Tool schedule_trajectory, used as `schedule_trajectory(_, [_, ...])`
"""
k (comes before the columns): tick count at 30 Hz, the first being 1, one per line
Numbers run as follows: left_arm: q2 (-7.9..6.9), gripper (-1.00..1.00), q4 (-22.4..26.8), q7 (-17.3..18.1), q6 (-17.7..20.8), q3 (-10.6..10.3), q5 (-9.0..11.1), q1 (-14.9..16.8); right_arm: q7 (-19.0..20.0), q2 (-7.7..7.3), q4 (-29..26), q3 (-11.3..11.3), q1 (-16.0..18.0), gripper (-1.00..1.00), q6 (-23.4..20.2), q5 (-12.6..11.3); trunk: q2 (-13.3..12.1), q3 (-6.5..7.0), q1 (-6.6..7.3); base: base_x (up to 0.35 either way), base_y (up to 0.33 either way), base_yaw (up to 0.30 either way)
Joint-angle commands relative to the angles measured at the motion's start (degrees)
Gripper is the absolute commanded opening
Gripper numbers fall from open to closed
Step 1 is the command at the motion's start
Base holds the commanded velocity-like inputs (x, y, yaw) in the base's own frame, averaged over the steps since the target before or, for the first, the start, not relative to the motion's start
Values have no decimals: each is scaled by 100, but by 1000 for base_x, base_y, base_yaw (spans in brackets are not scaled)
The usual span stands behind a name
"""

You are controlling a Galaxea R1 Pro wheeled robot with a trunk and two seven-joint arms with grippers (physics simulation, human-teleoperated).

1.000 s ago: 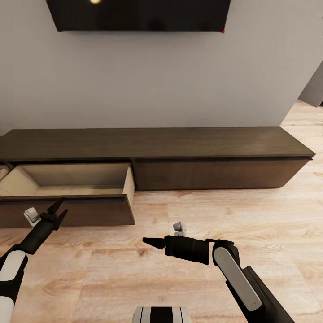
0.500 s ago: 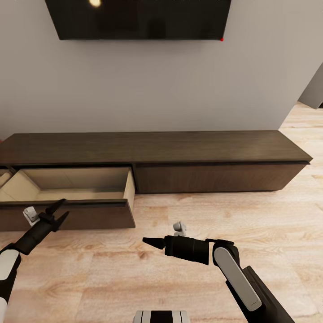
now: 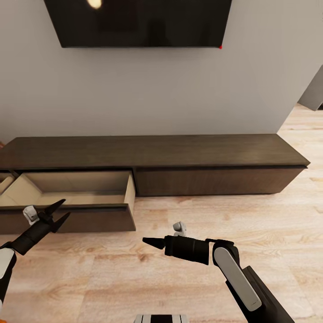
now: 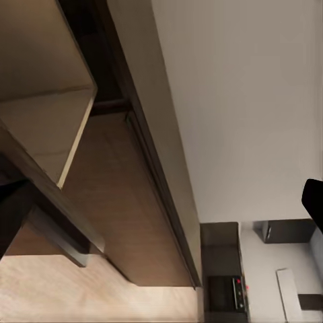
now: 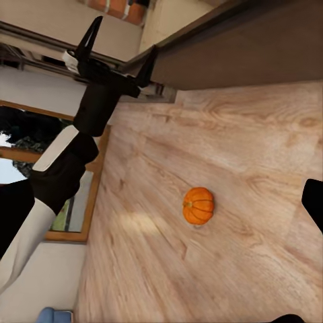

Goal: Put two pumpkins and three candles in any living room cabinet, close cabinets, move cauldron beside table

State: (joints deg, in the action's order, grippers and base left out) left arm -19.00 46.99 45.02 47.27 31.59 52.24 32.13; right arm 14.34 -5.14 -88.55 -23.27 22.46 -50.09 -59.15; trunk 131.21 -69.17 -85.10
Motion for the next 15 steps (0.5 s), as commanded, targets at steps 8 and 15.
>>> schedule_trajectory(8, [-71, 100, 2, 37, 217, -32, -1, 3, -14, 13, -12, -2, 4, 100, -23, 35, -321, 140, 177, 0, 0, 0])
schedule_trajectory(15, [-110, 100, 3, 43, 328, -39, -3, 3, -1, 28, -13, -3, 4, 100, -30, 33, -602, 266, 331, 0, 0, 0])
